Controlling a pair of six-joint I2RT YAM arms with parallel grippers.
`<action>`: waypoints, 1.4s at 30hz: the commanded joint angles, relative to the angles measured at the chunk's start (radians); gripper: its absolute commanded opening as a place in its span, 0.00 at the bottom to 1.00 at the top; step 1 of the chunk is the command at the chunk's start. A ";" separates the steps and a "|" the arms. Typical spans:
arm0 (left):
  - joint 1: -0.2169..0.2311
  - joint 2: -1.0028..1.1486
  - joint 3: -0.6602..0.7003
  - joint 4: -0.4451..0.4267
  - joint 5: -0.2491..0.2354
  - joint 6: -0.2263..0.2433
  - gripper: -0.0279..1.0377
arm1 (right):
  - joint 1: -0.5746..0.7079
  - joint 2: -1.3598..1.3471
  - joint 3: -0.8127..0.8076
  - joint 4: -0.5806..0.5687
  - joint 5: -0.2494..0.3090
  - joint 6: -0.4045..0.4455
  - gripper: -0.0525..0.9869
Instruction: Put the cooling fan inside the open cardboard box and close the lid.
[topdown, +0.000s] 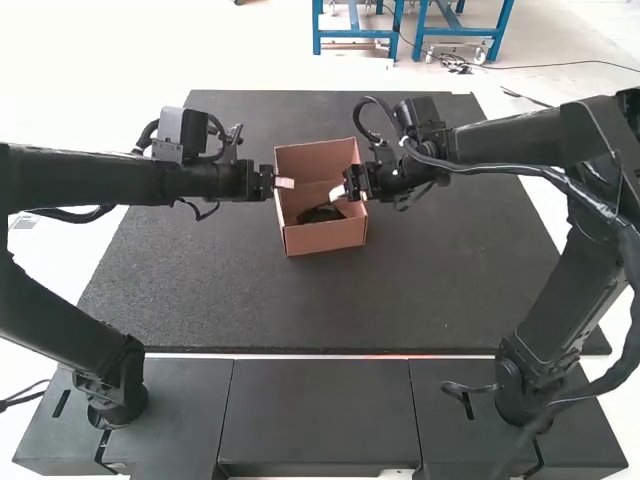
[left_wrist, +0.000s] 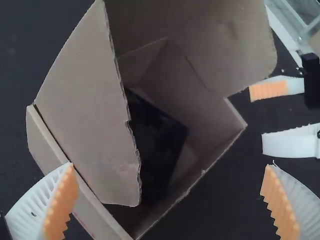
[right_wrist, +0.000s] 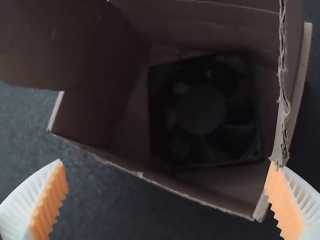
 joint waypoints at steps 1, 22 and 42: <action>0.005 -0.077 0.104 -0.005 0.045 -0.066 0.82 | 0.015 -0.061 -0.010 0.001 -0.003 0.019 0.93; 0.035 0.199 0.367 0.206 0.061 -0.173 0.82 | 0.136 -0.281 0.036 -0.136 -0.146 0.172 0.92; 0.016 0.362 0.359 0.136 0.121 -0.146 0.82 | 0.239 -0.350 0.060 -0.168 -0.265 0.280 0.92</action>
